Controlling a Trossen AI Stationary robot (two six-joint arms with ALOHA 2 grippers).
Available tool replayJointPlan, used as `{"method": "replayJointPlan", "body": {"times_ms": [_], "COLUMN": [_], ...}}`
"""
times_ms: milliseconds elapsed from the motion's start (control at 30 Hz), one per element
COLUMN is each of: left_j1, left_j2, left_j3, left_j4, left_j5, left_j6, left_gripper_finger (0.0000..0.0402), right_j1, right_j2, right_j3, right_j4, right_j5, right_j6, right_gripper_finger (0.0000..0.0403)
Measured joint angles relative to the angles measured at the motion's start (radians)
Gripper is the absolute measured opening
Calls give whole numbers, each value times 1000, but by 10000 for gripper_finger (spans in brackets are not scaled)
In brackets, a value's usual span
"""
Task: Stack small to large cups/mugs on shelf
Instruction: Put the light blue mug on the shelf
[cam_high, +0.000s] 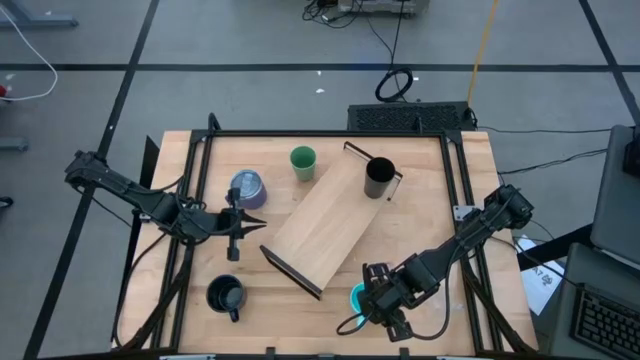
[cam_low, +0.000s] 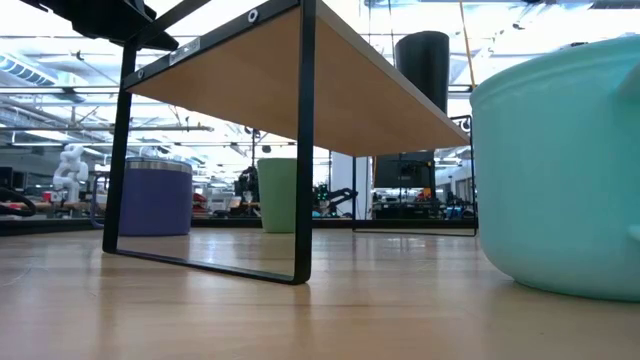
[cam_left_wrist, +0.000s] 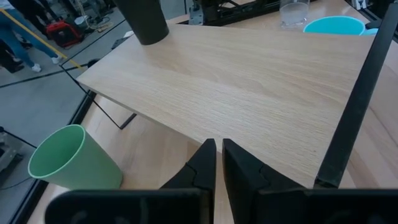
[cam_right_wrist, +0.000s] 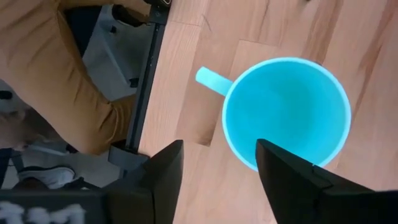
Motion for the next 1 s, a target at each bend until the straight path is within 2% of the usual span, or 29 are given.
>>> {"method": "replayJointPlan", "body": {"times_ms": [267,733,1000], "left_j1": [0,0,1], "left_j2": [0,0,0], "left_j3": [0,0,0], "left_j4": [0,1,1], "left_j5": [-1,-1,-20], "left_j6": [0,0,0], "left_gripper_finger": [31,31,31], "right_j1": [2,2,2], "right_j2": [0,0,0], "right_j3": [-4,-117,-186], "right_j4": [2,146,206], "right_j5": [1,1,0], "right_j6": [-105,-237,-274], "right_gripper_finger": [213,197,166]}}
